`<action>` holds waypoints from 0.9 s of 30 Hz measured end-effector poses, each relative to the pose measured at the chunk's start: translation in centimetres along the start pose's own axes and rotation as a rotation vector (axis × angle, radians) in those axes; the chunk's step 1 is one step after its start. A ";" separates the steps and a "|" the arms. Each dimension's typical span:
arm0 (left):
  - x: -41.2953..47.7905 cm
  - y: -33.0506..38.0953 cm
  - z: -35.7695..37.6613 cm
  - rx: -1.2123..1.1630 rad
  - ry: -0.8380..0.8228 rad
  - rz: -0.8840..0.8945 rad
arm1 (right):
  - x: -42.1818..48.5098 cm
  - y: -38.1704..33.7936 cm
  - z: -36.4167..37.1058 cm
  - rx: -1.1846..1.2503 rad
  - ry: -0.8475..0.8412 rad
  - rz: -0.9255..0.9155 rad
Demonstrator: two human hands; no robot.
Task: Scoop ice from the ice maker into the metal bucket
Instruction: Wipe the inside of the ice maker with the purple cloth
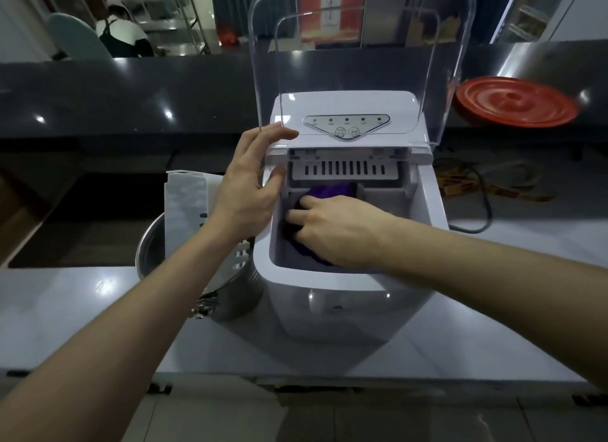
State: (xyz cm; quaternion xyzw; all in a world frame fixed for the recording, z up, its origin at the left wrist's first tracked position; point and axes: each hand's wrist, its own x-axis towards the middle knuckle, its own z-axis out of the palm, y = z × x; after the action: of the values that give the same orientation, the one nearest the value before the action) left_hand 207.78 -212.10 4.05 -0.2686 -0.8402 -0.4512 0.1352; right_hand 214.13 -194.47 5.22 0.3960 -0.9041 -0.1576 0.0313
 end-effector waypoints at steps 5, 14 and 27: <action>-0.1 0.2 -0.1 0.006 -0.007 -0.011 | -4.0 1.9 0.8 -0.097 -0.165 -0.037; -0.1 0.7 0.2 0.021 0.016 -0.006 | -0.4 0.1 0.2 -0.327 0.024 -0.160; -0.1 0.6 0.1 -0.007 0.007 -0.012 | 0.2 1.2 0.7 -0.335 0.136 -0.180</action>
State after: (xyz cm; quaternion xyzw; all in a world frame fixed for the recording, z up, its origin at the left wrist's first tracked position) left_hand 208.23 -211.79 4.37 -0.2627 -0.8396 -0.4561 0.1345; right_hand 213.01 -193.65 4.88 0.4741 -0.8220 -0.2810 0.1435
